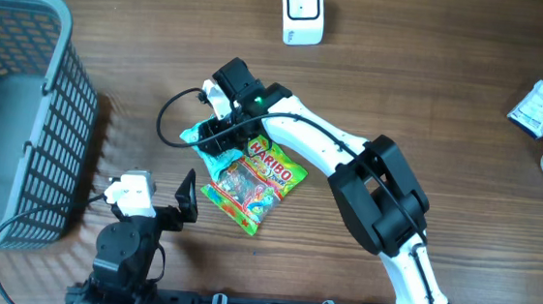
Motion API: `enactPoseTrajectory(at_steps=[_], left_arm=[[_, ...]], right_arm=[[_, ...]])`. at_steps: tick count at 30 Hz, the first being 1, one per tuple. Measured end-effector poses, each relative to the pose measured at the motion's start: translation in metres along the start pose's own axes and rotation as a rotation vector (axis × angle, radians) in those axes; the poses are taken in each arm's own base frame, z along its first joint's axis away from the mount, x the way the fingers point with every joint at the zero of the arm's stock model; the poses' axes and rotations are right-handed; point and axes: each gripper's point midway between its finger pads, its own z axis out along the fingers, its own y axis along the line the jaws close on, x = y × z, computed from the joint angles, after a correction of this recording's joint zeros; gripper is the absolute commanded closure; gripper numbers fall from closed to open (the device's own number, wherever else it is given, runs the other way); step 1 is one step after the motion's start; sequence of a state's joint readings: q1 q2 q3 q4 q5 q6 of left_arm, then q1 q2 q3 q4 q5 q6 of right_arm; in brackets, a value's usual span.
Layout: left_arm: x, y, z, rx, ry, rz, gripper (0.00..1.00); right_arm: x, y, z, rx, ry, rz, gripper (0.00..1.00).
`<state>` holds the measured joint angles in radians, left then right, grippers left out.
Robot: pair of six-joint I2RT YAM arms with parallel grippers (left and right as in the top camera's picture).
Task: Scan the item barcode
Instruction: 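Grasp the mint-green wipes pack with the right gripper, then hold the wipes pack up to the scanner with the right gripper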
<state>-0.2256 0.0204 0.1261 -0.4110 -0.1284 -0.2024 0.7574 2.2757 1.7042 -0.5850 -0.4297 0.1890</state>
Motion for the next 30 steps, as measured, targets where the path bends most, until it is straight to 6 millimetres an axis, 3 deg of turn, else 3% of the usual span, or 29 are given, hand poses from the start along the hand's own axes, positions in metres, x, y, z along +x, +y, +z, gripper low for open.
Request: enactPoseTrajectory(at_steps=[4, 6, 8, 9, 10, 12, 14, 16, 19, 21, 22, 24, 25, 30], left_arm=[[0.0, 0.0, 0.0, 0.0, 0.0, 0.0, 0.0], [0.0, 0.0, 0.0, 0.0, 0.0, 0.0, 0.0], [0.0, 0.0, 0.0, 0.0, 0.001, 0.0, 0.0], [0.0, 0.0, 0.0, 0.0, 0.0, 0.0, 0.0], [0.0, 0.0, 0.0, 0.0, -0.001, 0.0, 0.0], [0.0, 0.0, 0.0, 0.001, -0.001, 0.0, 0.0], [0.0, 0.0, 0.0, 0.0, -0.001, 0.0, 0.0], [0.0, 0.0, 0.0, 0.001, -0.001, 0.0, 0.0], [0.0, 0.0, 0.0, 0.0, -0.001, 0.0, 0.0], [0.0, 0.0, 0.0, 0.0, -0.001, 0.0, 0.0], [0.0, 0.0, 0.0, 0.0, -0.001, 0.0, 0.0], [0.0, 0.0, 0.0, 0.0, -0.001, 0.0, 0.0], [0.0, 0.0, 0.0, 0.0, -0.001, 0.0, 0.0], [0.0, 0.0, 0.0, 0.0, -0.001, 0.0, 0.0]], right_arm=[[0.006, -0.002, 0.01, -0.025, 0.029, 0.019, 0.95], [0.014, -0.005, 0.005, -0.034, 0.071, 0.048, 0.96], [0.034, -0.016, -0.018, -0.058, 0.196, 0.201, 0.96], [0.038, -0.023, -0.035, -0.07, 0.237, 0.328, 0.96], [0.031, -0.041, -0.07, -0.11, 0.255, 0.622, 0.96], [0.019, -0.069, -0.115, -0.199, 0.232, 0.971, 0.96], [0.026, -0.076, -0.135, -0.242, 0.29, 1.2, 0.96], [0.032, -0.076, -0.145, -0.26, 0.346, 1.362, 0.96], [0.044, -0.053, -0.156, -0.299, 0.486, 1.536, 0.95], [0.06, -0.034, -0.169, -0.29, 0.627, 1.661, 0.8], [0.059, -0.03, -0.171, -0.307, 0.639, 1.673, 0.79], [0.054, -0.025, -0.174, -0.357, 0.649, 1.672, 0.84], [0.051, -0.022, -0.176, -0.392, 0.648, 1.656, 0.95], [0.043, -0.015, -0.181, -0.455, 0.68, 1.716, 0.96]])
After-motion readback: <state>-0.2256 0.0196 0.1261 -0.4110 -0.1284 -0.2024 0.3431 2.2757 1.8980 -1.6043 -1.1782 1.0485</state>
